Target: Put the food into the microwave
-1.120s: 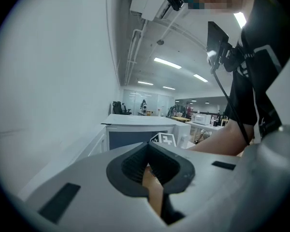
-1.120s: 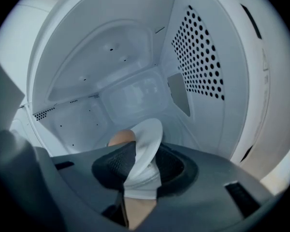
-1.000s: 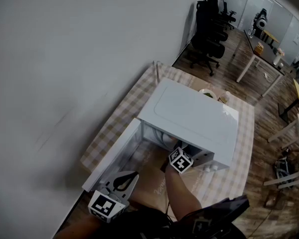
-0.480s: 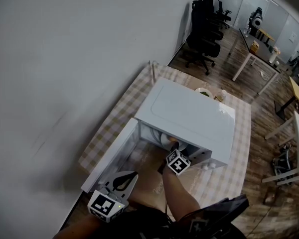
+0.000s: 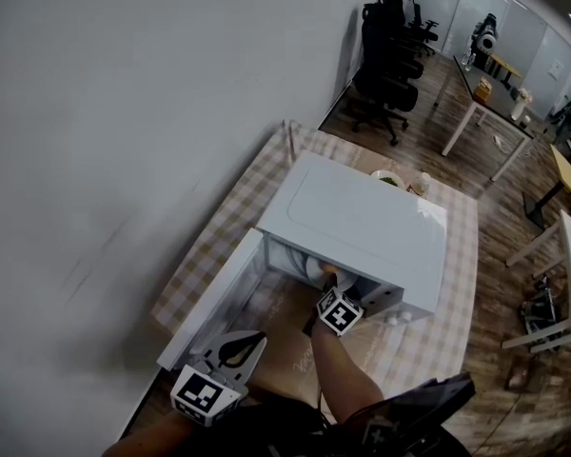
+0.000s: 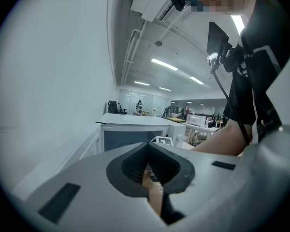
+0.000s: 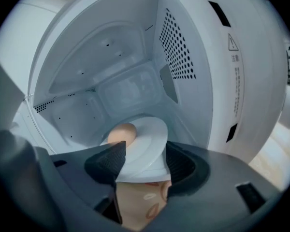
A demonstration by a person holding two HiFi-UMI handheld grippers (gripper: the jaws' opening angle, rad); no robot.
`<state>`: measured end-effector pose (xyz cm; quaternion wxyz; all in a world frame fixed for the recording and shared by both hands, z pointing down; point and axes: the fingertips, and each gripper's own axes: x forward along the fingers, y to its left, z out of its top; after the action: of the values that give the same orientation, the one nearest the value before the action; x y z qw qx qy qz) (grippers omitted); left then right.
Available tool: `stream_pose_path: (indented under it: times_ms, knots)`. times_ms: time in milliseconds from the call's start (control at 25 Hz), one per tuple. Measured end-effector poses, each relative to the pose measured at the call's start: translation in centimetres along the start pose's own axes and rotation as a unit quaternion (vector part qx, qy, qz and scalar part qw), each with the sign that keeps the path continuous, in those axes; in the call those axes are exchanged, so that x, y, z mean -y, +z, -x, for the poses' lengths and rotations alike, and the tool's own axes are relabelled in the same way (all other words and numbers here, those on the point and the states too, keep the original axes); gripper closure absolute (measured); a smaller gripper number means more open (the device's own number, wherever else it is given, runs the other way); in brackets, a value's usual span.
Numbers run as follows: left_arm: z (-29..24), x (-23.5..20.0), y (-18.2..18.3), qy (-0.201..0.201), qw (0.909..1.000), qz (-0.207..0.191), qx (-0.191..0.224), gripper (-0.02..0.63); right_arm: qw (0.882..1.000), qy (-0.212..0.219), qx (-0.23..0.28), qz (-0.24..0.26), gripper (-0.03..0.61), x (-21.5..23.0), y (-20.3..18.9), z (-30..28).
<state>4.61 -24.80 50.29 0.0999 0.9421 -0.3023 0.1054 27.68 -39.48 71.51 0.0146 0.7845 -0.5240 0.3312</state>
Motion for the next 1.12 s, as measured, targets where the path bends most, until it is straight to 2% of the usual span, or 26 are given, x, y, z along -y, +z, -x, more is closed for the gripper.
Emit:
stream_pose_path:
  times_ms: [200, 480, 560, 640, 760, 1000, 1120]
  knots:
    - [0.0, 0.0, 0.6, -0.004, 1.0, -0.005, 0.006, 0.606, 1.0, 0.014, 0.004, 0.01, 0.299, -0.4, 0.1, 0.6]
    - [0.2, -0.1, 0.9, -0.004, 0.9999, -0.006, 0.01, 0.606, 1.0, 0.027, 0.002, 0.0, 0.303, -0.1, -0.4, 2.3]
    - [0.2, 0.1, 0.9, -0.005, 0.9999, -0.012, 0.01, 0.606, 1.0, 0.027, -0.003, 0.011, 0.327, 0.1, -0.8, 2.7]
    - [0.2, 0.2, 0.8, -0.007, 0.9997, -0.02, 0.009, 0.606, 0.999, 0.033, -0.003, 0.014, 0.405, 0.0, -1.0, 3.3]
    - [0.2, 0.2, 1.0, -0.006, 0.9998, -0.017, 0.011, 0.606, 0.999, 0.038, -0.004, -0.001, 0.433, -0.2, -1.5, 4.0]
    - [0.2, 0.3, 0.7, -0.005, 0.9997, -0.019, 0.011, 0.606, 0.998, 0.054, -0.009, -0.009, 0.532, -1.5, -1.7, 3.5]
    - [0.4, 0.2, 0.7, 0.006, 0.9997, -0.021, 0.013, 0.606, 0.998, 0.06, -0.006, -0.011, 0.54, -1.9, -1.2, 2.6]
